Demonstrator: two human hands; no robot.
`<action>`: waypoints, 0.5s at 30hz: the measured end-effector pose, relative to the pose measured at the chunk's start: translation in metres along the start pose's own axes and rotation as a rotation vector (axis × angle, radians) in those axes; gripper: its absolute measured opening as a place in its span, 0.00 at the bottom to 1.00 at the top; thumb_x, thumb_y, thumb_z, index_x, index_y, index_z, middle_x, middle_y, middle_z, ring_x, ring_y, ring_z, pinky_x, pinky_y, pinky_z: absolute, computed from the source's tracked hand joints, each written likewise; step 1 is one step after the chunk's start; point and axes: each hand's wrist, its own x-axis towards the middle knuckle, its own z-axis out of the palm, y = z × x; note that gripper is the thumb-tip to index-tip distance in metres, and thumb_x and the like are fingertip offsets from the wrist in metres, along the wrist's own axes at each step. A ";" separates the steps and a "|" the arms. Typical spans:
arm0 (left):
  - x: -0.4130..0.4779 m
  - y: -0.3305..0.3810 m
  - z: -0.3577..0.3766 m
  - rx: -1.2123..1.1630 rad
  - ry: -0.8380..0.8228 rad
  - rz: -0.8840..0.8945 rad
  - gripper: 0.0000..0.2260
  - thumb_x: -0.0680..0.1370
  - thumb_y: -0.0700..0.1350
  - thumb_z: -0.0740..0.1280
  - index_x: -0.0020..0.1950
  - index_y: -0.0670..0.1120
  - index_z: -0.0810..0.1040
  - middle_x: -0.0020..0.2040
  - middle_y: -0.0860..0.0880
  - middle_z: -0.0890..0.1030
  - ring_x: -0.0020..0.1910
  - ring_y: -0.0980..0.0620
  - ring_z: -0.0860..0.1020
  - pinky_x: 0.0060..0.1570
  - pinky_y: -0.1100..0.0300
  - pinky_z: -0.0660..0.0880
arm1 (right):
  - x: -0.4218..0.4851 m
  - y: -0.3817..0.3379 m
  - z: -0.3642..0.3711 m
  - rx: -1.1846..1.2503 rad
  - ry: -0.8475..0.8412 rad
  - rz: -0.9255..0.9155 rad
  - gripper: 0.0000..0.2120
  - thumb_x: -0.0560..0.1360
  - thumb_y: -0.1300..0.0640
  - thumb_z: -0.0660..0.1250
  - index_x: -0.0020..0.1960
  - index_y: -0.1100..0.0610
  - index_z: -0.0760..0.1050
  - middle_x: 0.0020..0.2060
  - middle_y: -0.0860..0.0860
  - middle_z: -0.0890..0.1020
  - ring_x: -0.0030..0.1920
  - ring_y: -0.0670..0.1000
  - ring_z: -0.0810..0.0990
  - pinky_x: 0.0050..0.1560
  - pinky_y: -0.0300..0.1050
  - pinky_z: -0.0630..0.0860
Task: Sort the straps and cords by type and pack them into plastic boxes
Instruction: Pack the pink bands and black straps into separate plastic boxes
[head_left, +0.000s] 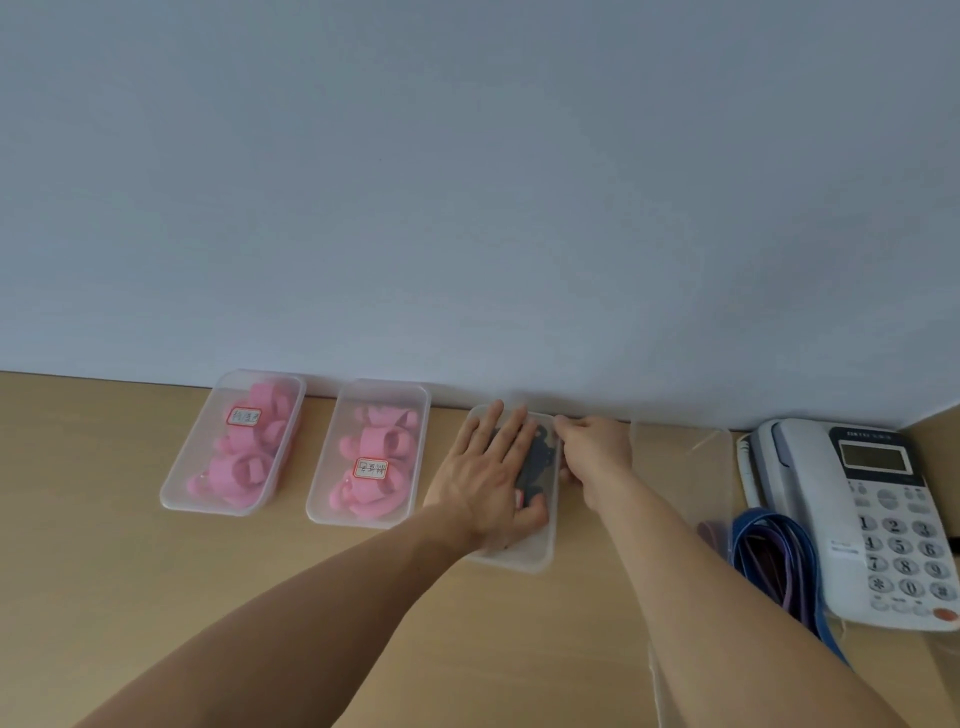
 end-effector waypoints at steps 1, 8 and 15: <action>0.000 -0.001 0.000 0.004 -0.015 -0.001 0.37 0.75 0.62 0.48 0.81 0.46 0.48 0.81 0.49 0.46 0.79 0.47 0.38 0.77 0.48 0.37 | -0.002 0.000 0.000 0.014 0.003 -0.002 0.14 0.75 0.52 0.68 0.34 0.58 0.77 0.31 0.55 0.82 0.29 0.55 0.79 0.30 0.47 0.77; 0.000 -0.002 -0.001 -0.012 -0.029 -0.004 0.34 0.78 0.62 0.39 0.81 0.47 0.45 0.81 0.48 0.44 0.79 0.47 0.38 0.77 0.49 0.35 | -0.049 0.031 -0.011 -0.026 -0.075 -0.002 0.09 0.75 0.58 0.69 0.36 0.57 0.79 0.27 0.53 0.80 0.24 0.53 0.75 0.30 0.44 0.70; 0.000 0.000 -0.002 0.008 -0.037 -0.018 0.33 0.78 0.60 0.40 0.81 0.47 0.46 0.81 0.48 0.45 0.79 0.46 0.39 0.77 0.48 0.38 | -0.074 0.032 -0.013 0.052 -0.007 0.008 0.12 0.76 0.58 0.70 0.35 0.59 0.77 0.26 0.55 0.79 0.22 0.52 0.73 0.31 0.47 0.72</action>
